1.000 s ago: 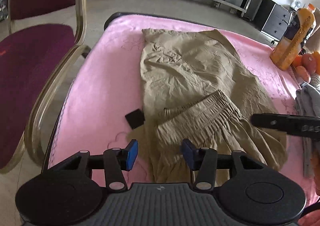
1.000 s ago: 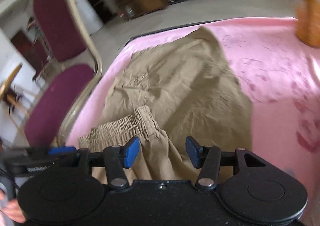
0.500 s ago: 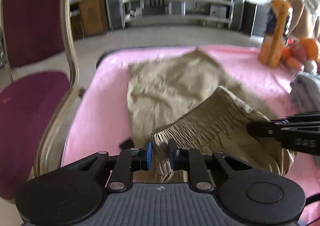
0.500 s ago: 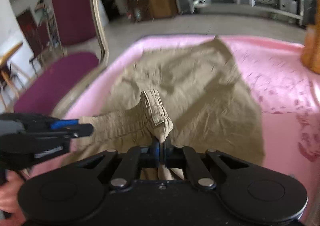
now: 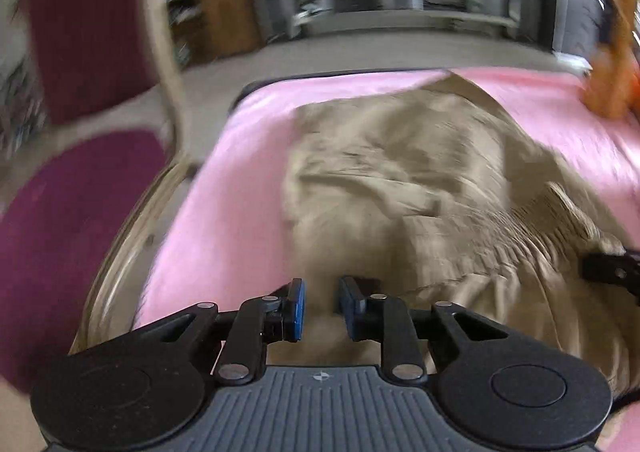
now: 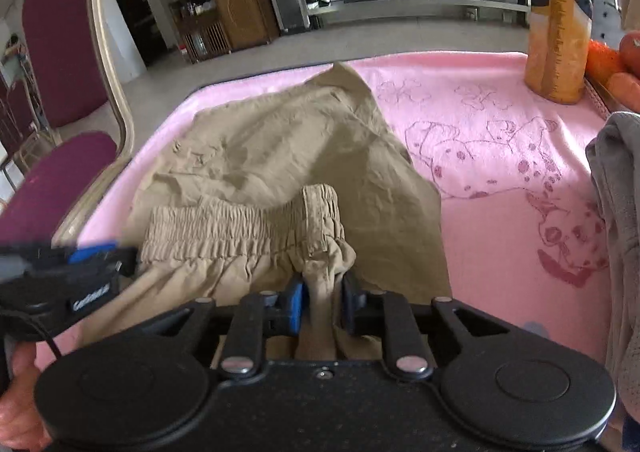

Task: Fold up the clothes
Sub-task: 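Lift the cuffs with both grippers and fold them onto the waistband, then open both grippers and smooth the half-folded pants flat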

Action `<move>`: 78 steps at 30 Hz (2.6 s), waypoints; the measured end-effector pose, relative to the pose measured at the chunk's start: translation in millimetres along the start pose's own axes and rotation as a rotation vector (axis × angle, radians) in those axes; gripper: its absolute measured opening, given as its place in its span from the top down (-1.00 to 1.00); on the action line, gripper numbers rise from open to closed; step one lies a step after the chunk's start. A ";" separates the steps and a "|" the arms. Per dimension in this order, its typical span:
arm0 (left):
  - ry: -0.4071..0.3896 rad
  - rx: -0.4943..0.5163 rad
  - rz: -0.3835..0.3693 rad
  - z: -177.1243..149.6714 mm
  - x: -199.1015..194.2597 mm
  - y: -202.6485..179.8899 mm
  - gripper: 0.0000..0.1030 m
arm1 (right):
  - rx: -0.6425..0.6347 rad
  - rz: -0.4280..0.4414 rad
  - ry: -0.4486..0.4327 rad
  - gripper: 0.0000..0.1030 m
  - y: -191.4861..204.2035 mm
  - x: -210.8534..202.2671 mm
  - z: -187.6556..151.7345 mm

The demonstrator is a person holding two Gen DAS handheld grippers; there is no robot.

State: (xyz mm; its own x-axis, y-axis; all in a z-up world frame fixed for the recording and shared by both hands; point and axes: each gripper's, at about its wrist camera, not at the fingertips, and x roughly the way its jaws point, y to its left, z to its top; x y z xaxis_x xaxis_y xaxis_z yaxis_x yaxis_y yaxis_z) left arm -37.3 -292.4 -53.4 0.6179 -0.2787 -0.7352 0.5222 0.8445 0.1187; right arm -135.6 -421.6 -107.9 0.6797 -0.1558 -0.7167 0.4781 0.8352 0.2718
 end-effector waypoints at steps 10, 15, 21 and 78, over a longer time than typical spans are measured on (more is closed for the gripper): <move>0.012 -0.006 -0.132 -35.1 -53.0 14.1 0.31 | 0.164 0.115 -0.125 -0.31 -32.8 -95.7 -0.5; -0.021 0.057 -0.170 -48.0 -69.5 1.0 0.47 | 0.187 0.139 0.007 0.52 -38.8 -70.9 -8.8; 0.061 0.200 0.031 -61.2 -25.1 -22.6 0.29 | 0.291 0.250 0.246 0.51 -43.1 -18.2 -22.2; 0.367 -0.428 -0.374 -65.1 -23.2 81.8 -0.29 | 0.456 0.108 0.035 -0.23 -81.6 -71.3 -48.6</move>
State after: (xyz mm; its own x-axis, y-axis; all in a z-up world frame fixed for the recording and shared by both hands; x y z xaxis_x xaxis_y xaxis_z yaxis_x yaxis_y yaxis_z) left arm -47.2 -187.1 -70.1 0.1613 -0.4781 -0.8634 0.3364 0.8491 -0.4073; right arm -250.1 -452.9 -110.3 0.7236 -0.0561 -0.6879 0.6067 0.5270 0.5952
